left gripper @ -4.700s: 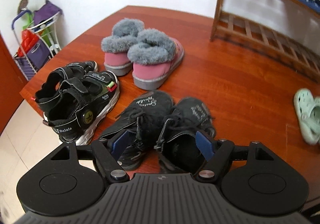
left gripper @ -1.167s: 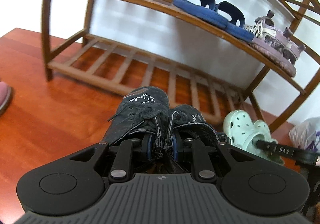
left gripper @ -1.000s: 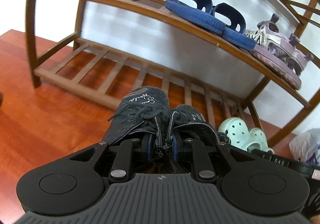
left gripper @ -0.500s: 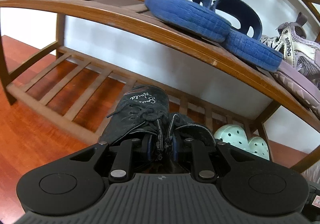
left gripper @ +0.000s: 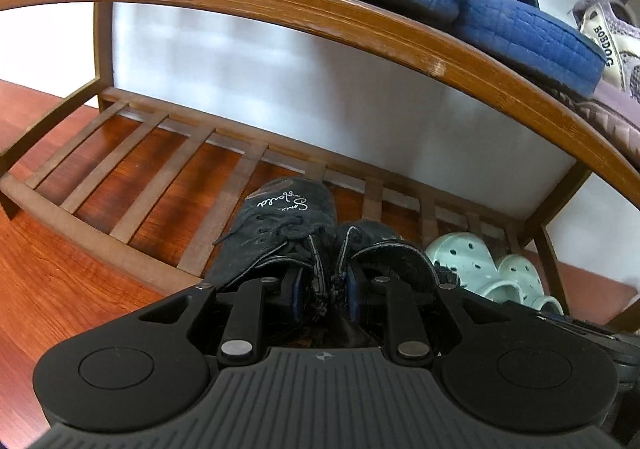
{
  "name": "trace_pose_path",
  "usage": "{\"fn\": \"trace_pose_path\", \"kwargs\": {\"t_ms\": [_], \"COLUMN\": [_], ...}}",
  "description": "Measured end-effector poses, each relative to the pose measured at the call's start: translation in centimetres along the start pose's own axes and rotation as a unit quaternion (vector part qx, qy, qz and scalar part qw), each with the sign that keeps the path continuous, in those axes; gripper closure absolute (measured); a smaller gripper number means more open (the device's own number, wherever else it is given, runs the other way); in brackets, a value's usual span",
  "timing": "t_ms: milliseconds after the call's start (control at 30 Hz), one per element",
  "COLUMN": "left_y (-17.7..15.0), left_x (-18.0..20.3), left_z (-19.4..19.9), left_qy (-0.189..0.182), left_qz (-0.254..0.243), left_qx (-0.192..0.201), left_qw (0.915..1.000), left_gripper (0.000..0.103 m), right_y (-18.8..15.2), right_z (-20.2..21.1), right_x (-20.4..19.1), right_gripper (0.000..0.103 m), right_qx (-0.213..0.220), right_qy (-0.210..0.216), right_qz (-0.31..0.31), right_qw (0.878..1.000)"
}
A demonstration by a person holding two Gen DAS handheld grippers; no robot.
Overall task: Organize scattered shoes
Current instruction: 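Carry both pairs onto the bottom rack shelf and open both tools, then withdraw both open tools from the bottom shelf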
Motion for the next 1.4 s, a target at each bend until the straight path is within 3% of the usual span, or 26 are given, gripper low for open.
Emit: {"fn": "trace_pose_path", "kwargs": {"t_ms": [100, 167, 300, 700, 1033, 1400], "left_y": [0.2, 0.3, 0.2, -2.2, -4.8, -5.1], "left_x": [0.3, 0.8, 1.5, 2.1, 0.1, -0.6], "left_z": [0.5, 1.2, 2.7, 7.0, 6.9, 5.1], "left_qy": [-0.020, -0.033, -0.042, -0.056, -0.031, -0.020], "left_qz": [-0.004, -0.010, -0.027, -0.070, -0.088, -0.126], "left_qx": [-0.002, -0.002, 0.004, -0.009, -0.036, -0.041], "left_qw": [0.9998, 0.9994, 0.9988, 0.9959, 0.9949, 0.9910], "left_gripper": [0.053, 0.046, 0.035, 0.025, 0.021, 0.021], "right_y": [0.1, 0.1, -0.1, -2.2, -5.5, -7.5], "right_z": [0.8, 1.6, 3.1, 8.5, 9.3, 7.3], "right_x": [0.0, 0.0, 0.2, 0.7, 0.8, 0.3], "right_gripper": [0.071, 0.063, 0.058, 0.018, 0.016, 0.016], "right_qx": [0.005, 0.010, 0.017, 0.044, 0.033, 0.014], "right_qy": [0.000, -0.001, -0.001, -0.005, -0.014, -0.020], "right_qz": [0.003, 0.006, 0.008, 0.004, -0.004, -0.021], "right_qw": [1.000, 1.000, 1.000, 0.999, 0.999, 0.999]}}
Point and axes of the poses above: each gripper's, at about its wrist camera, not at the fingertips, and z roughly against the way its jaws point, x to its right, y to its top, the point moved 8 cm from there along -z, roughly the way its jaws point, and after that the axes turned 10 degrees about -y, right-handed, at the moved point
